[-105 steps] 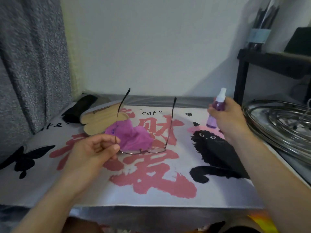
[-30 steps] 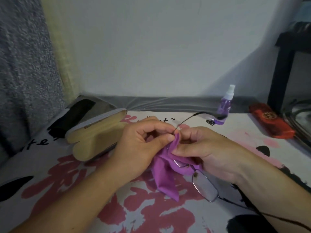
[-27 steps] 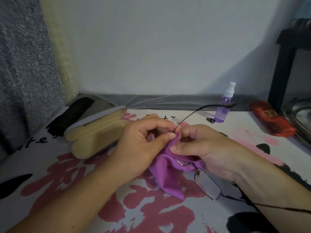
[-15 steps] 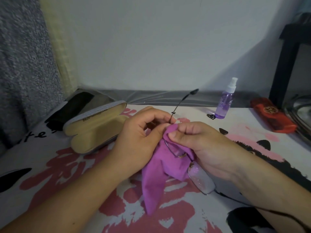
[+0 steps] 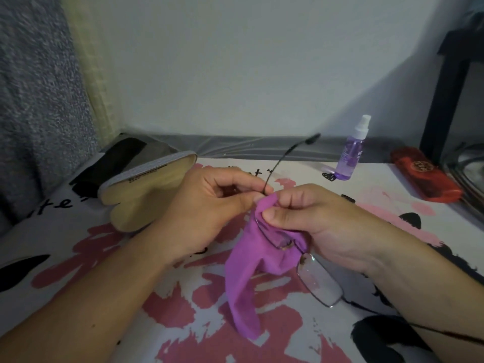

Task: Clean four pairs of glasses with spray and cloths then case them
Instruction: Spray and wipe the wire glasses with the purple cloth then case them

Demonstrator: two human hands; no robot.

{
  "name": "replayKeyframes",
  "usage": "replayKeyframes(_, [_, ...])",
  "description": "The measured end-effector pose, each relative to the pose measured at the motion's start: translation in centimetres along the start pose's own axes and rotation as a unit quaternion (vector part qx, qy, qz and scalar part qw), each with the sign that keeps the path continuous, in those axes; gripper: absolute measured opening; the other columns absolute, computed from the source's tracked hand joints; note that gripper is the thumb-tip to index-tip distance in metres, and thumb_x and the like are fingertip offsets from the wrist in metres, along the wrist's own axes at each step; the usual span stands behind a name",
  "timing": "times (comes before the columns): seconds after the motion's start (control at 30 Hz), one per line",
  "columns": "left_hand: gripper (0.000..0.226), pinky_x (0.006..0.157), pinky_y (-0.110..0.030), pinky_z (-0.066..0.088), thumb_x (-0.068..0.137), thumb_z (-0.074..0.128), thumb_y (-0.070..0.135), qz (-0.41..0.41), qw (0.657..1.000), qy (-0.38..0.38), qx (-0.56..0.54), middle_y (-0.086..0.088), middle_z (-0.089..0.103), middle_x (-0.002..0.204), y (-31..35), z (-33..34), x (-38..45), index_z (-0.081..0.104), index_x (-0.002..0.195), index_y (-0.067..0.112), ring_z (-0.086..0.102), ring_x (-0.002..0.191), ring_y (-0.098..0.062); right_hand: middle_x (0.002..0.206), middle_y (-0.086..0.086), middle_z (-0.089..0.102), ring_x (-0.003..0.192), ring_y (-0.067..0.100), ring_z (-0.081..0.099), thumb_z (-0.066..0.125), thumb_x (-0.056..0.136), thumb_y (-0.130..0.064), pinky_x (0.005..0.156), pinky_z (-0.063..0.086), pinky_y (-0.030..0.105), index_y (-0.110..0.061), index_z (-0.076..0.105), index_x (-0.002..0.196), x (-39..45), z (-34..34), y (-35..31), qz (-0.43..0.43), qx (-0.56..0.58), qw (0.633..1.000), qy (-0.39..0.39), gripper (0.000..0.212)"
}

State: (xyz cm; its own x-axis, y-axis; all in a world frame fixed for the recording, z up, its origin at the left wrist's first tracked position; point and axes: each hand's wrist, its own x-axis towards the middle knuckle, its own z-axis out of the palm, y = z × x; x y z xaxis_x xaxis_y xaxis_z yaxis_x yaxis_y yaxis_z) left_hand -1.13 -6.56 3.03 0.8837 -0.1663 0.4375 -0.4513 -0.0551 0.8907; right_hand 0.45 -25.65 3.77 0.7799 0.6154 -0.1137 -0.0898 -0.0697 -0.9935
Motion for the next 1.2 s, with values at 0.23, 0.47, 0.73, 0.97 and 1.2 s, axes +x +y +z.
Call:
replayKeyframes(0.23, [0.018,0.078,-0.02,0.055,0.075,0.073,0.009,0.004,1.0,0.009,-0.023,0.004,0.077,0.083,0.09,0.63,-0.17,0.081,0.083,0.023,0.073,0.082,-0.011,0.085,0.016,0.07,0.079,0.025,0.066,0.078,0.079,-0.016,0.083,0.054,0.037,-0.006,0.078,0.091,0.1,0.2,0.13,0.004,0.013,1.0,0.0,0.016])
replayKeyframes(0.47, [0.017,0.077,-0.019,0.055,0.074,0.076,0.012,-0.006,1.0,0.007,-0.029,0.003,0.076,0.083,-0.02,0.43,-0.11,0.082,0.086,0.024,0.072,0.081,-0.01,0.09,0.018,0.069,0.085,0.031,0.063,0.069,0.085,0.001,0.085,0.054,0.04,0.002,0.071,0.097,0.06,0.16,0.31,-0.004,0.011,1.0,-0.028,0.013])
replayKeyframes(0.73, [0.014,0.076,-0.022,0.055,0.072,0.075,0.011,-0.033,0.997,0.049,-0.042,-0.001,0.076,0.082,-0.54,0.54,-0.04,0.081,0.083,0.018,0.071,0.08,-0.013,0.08,0.017,0.068,0.074,0.026,0.062,0.071,0.084,-0.02,0.078,0.05,0.033,0.011,0.069,0.095,0.23,0.02,0.24,-0.003,0.023,1.0,-0.001,0.032])
replayKeyframes(0.97, [0.016,0.073,-0.014,0.054,0.072,0.073,0.005,-0.013,0.999,0.008,-0.037,0.005,0.076,0.078,-0.03,0.92,-0.24,0.078,0.082,0.017,0.071,0.075,-0.003,0.078,0.01,0.071,0.07,0.017,0.067,0.08,0.072,0.006,0.074,0.056,0.026,-0.001,0.071,0.087,0.14,-0.09,0.44,0.0,-0.007,1.0,-0.029,0.019])
replayKeyframes(1.2, [0.014,0.073,-0.013,0.052,0.076,0.071,0.006,-0.016,1.0,-0.013,-0.022,0.008,0.076,0.08,-0.22,0.46,-0.3,0.075,0.087,0.013,0.069,0.077,-0.001,0.084,0.007,0.071,0.079,0.015,0.066,0.059,0.095,0.001,0.079,0.051,0.027,-0.005,0.072,0.092,-0.25,-0.33,0.33,0.001,-0.042,0.996,-0.084,0.014])
